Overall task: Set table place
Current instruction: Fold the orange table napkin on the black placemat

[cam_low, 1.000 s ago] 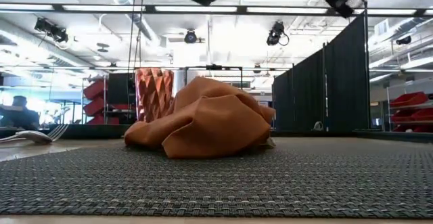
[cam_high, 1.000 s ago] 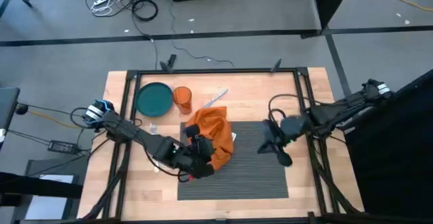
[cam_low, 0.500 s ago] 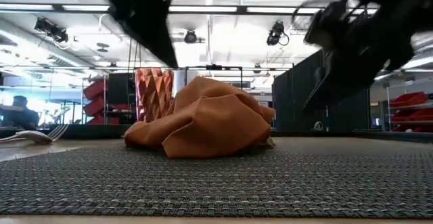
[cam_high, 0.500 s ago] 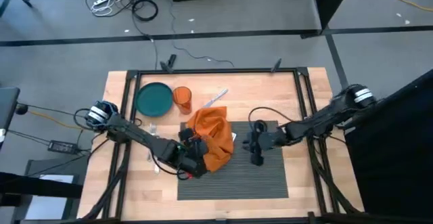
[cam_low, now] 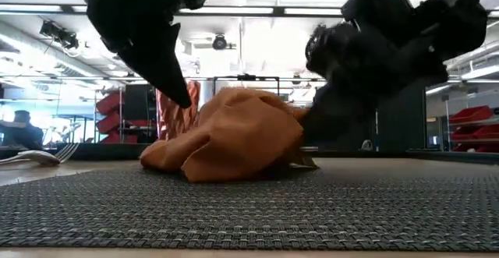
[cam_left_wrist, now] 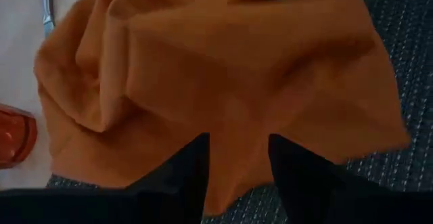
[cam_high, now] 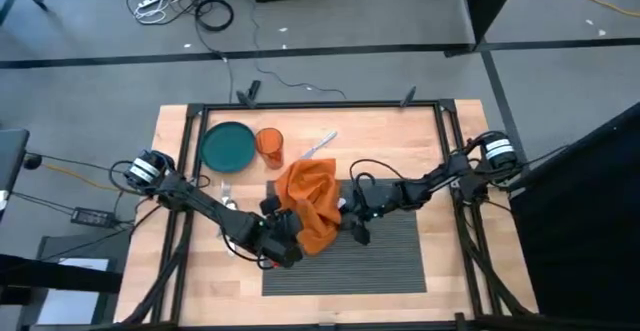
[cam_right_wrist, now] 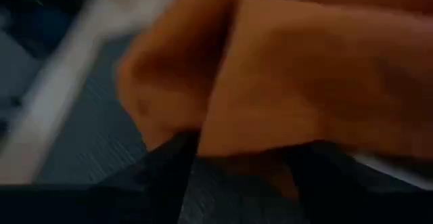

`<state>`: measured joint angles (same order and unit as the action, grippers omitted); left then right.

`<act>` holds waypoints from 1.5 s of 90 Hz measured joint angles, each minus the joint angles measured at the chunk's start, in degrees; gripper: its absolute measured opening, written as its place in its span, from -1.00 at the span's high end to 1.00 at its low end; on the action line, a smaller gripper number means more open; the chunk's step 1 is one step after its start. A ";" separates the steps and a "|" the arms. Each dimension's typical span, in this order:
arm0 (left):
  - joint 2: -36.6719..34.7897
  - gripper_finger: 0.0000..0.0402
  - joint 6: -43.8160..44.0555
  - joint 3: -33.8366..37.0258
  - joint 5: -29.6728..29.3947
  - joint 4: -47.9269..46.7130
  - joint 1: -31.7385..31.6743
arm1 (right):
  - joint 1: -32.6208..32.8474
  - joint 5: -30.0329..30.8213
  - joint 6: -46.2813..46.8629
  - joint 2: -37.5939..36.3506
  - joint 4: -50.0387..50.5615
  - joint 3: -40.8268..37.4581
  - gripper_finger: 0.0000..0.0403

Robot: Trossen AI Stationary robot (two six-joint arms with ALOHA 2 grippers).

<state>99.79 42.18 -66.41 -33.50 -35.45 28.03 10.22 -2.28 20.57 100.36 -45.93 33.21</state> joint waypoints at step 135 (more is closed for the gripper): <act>-0.09 0.32 -16.54 -13.11 -5.26 2.21 0.11 | 25.21 25.31 -9.38 -41.91 37.58 0.48 1.00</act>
<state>99.70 25.64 -79.53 -38.76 -33.24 28.14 35.44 23.04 11.19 58.44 -8.34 33.69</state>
